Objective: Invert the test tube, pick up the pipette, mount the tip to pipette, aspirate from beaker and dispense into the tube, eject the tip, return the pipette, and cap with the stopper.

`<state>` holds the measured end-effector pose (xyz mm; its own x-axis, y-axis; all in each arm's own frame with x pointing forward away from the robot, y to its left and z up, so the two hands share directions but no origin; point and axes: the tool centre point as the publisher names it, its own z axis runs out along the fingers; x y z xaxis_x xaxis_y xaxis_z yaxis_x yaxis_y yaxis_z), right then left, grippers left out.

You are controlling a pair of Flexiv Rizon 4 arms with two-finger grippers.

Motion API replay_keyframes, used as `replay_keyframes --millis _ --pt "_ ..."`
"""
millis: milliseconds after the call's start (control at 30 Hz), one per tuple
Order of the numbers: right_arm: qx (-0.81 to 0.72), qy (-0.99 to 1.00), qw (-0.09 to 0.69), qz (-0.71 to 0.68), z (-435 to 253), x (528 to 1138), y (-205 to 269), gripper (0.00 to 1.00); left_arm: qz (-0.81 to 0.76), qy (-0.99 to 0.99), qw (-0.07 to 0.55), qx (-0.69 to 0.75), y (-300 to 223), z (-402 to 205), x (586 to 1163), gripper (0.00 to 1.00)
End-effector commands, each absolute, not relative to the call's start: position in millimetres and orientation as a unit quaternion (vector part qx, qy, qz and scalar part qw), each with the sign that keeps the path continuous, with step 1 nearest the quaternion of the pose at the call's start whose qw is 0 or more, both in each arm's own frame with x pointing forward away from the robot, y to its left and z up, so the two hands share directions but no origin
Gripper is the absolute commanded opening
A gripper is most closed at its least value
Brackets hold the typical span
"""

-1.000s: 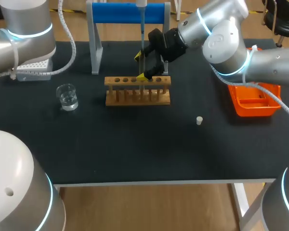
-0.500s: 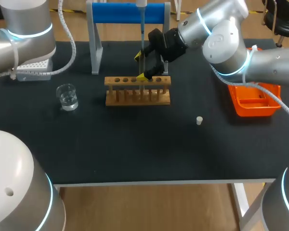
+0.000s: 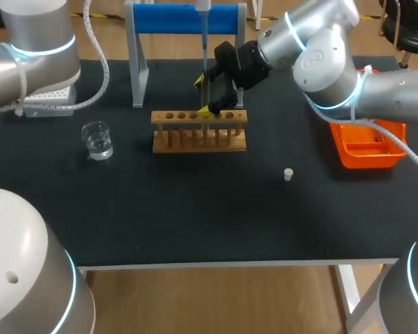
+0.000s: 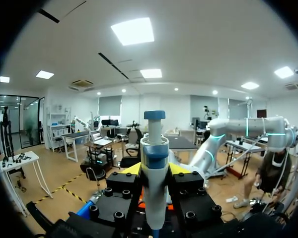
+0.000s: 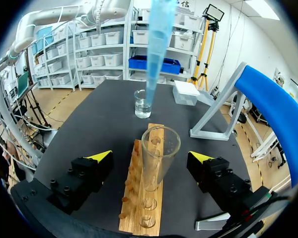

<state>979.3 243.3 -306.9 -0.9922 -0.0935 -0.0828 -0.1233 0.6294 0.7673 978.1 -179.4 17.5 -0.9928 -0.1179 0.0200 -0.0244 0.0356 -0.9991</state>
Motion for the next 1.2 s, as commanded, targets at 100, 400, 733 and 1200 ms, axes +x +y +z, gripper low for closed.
replay_keyframes --millis 100,400,733,1200 --pt "-0.060 0.903 0.017 0.425 -306.3 979.1 243.1 1.00 -0.696 0.716 0.030 -0.048 -180.6 13.0 983.2 0.00" --pt "-0.060 0.903 0.017 0.425 -306.3 979.1 243.1 1.00 -0.698 0.713 0.025 -0.056 -180.4 6.4 984.1 0.00" --pt "-0.060 0.903 0.017 0.425 -306.3 979.1 243.1 1.00 -0.697 0.714 0.024 -0.063 -178.5 -1.0 985.1 0.00" --pt "-0.060 0.903 0.017 0.425 -306.3 979.1 243.1 1.00 -0.698 0.713 0.026 -0.064 -176.7 -7.9 985.9 0.00"
